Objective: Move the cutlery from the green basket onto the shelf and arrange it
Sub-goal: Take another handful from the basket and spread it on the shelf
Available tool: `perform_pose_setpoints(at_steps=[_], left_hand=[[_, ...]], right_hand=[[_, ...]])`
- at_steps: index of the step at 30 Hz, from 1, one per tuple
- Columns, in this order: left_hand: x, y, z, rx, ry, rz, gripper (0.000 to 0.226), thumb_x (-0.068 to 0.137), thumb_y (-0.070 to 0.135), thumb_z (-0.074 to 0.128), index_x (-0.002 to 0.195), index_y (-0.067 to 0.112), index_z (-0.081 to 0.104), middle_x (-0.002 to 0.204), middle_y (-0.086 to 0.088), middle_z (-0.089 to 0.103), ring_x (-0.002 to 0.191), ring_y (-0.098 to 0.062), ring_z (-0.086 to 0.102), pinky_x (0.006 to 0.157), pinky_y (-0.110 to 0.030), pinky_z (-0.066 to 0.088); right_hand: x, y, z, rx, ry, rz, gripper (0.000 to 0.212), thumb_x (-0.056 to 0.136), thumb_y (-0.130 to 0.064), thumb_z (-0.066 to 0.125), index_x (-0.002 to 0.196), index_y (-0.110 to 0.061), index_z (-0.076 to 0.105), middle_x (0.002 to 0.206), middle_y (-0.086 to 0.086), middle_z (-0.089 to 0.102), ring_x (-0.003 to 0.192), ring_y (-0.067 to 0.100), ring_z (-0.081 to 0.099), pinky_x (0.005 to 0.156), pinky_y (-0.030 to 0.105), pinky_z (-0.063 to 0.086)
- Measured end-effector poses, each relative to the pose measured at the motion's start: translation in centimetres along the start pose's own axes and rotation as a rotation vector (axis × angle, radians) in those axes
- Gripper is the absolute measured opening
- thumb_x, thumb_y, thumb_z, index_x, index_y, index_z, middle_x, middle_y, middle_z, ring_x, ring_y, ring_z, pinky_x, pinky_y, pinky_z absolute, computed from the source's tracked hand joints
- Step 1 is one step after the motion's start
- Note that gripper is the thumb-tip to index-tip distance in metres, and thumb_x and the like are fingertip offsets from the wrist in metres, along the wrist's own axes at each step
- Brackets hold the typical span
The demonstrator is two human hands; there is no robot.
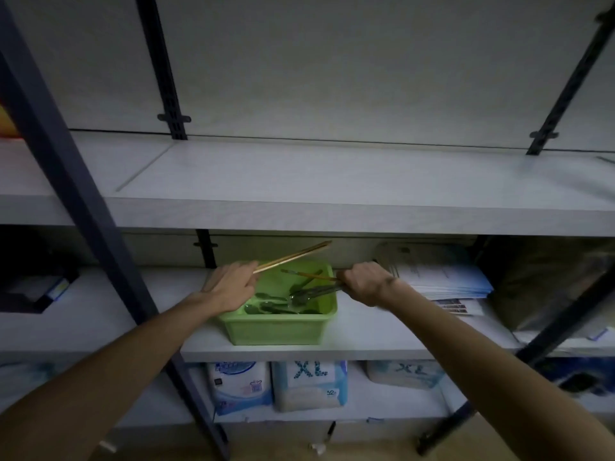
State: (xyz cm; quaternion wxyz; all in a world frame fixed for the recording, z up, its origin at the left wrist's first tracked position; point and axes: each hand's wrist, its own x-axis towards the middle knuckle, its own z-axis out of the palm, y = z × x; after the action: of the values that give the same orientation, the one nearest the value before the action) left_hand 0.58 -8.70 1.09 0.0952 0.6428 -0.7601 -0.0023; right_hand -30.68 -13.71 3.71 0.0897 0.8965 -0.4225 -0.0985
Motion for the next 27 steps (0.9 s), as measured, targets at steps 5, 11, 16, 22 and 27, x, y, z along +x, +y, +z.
perform_pose_setpoints(at_steps=[5,11,16,22,27], left_hand=[[-2.7,5.3,-1.5,-0.047,0.009,0.022,0.012,0.104,0.022,0.043,0.096,0.023,0.053,0.071,0.003,0.061,0.054,-0.016,0.058,0.049,-0.035,0.051],[-3.2,17.1,-3.2,-0.053,0.084,0.295,0.014,0.100,0.024,0.038,0.089,0.024,0.047,0.069,0.006,0.053,0.053,-0.013,0.045,0.049,-0.033,0.042],[0.0,33.1,-6.4,-0.154,0.182,0.523,0.015,0.099,0.031,0.041,0.094,0.019,0.048,0.077,-0.002,0.060,0.064,-0.027,0.053,0.059,-0.040,0.040],[3.9,52.4,-10.0,-0.400,0.136,0.601,0.015,0.105,0.027,0.044,0.093,0.020,0.047,0.071,0.002,0.055,0.066,-0.025,0.053,0.062,-0.039,0.039],[6.5,63.6,-11.5,-0.452,0.107,0.538,0.019,0.107,0.029,0.041,0.100,0.014,0.051,0.089,-0.009,0.063,0.082,-0.030,0.059,0.074,-0.043,0.048]], right_hand=[[-5.2,1.2,-0.5,0.075,0.047,0.017,0.035,0.105,-0.039,0.038,0.115,-0.014,0.061,0.107,0.014,0.068,0.097,0.034,0.065,0.069,0.033,0.038],[-17.9,7.8,0.5,0.148,0.167,0.122,0.027,0.103,-0.037,0.039,0.117,-0.020,0.054,0.106,0.010,0.066,0.090,0.031,0.063,0.064,0.033,0.034],[-33.2,16.2,0.3,0.127,0.263,0.339,0.009,0.095,-0.030,0.049,0.097,-0.022,0.047,0.100,0.007,0.068,0.092,0.036,0.064,0.065,0.039,0.040],[-48.6,24.8,-0.8,0.175,0.472,0.704,0.011,0.092,-0.030,0.049,0.092,-0.019,0.048,0.088,0.010,0.067,0.085,0.041,0.063,0.059,0.039,0.037],[-54.4,30.9,-1.6,0.394,0.651,0.965,0.025,0.091,-0.042,0.040,0.084,-0.020,0.050,0.075,0.004,0.064,0.072,0.034,0.062,0.059,0.041,0.049]])
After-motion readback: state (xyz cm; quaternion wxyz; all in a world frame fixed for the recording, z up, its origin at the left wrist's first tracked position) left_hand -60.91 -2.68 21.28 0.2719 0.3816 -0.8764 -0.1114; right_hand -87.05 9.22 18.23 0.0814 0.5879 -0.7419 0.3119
